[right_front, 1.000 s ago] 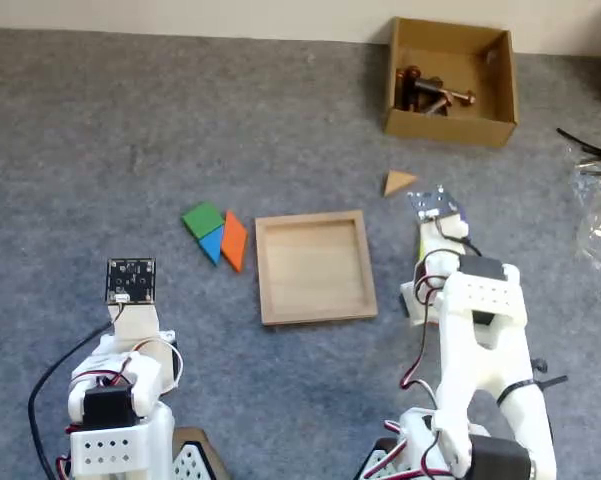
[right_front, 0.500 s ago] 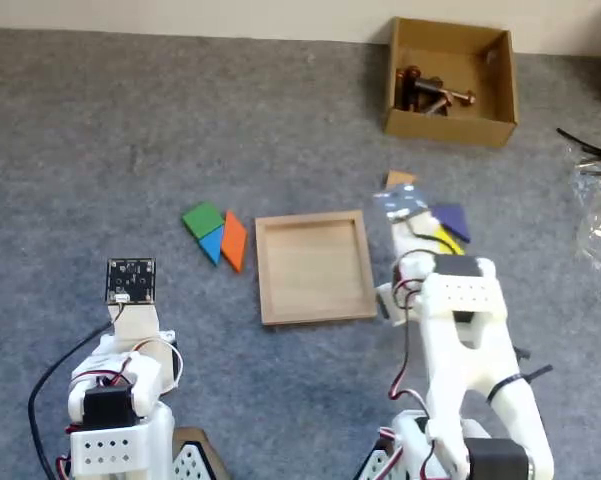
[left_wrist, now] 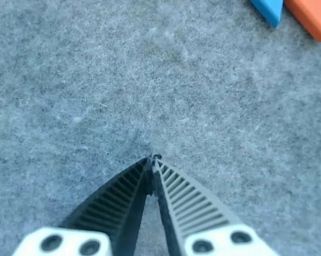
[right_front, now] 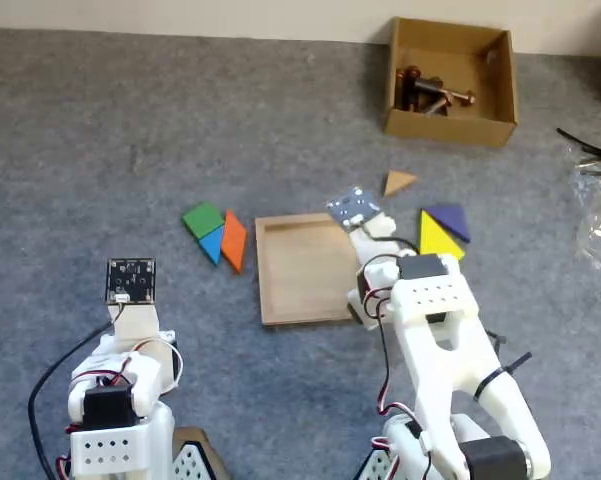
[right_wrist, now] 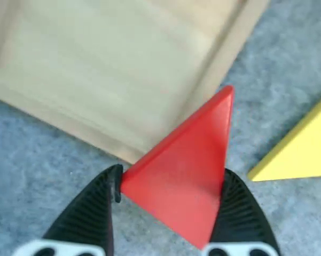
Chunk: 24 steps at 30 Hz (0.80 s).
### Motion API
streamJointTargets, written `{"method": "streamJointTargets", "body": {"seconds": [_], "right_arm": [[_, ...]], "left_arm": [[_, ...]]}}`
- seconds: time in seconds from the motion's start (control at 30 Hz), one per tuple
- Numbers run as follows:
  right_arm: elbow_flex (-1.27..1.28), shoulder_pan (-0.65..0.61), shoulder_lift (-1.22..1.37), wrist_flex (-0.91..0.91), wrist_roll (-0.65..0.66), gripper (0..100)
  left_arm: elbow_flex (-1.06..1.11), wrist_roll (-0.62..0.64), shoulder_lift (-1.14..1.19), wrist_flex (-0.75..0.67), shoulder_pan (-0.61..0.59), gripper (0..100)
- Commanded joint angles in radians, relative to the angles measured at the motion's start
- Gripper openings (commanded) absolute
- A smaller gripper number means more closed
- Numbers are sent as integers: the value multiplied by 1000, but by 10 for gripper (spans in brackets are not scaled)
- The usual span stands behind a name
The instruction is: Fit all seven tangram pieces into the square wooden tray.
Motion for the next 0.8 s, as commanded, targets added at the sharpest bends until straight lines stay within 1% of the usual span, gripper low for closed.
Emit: {"method": "streamJointTargets", "body": {"seconds": [0.0, 0.07, 0.17, 0.33, 0.43, 0.53, 0.77], "right_arm": [[-107, -22, -44, -13, -60, 53], [-122, -38, -44, -13, -95, 53], [-143, -73, -25, -18, -181, 53], [-234, -124, 101, -15, -292, 53], [-297, -136, 203, -13, -374, 53], [-346, -140, 283, -13, -422, 53], [-426, -162, 386, -19, -563, 53]], "left_arm": [[21, 2, 7, 8, -8, 5], [21, 2, 7, 8, -8, 5], [21, 2, 7, 8, -8, 5], [21, 2, 7, 8, -8, 5], [21, 2, 7, 8, -8, 5], [21, 2, 7, 8, -8, 5], [21, 2, 7, 8, -8, 5]]}}
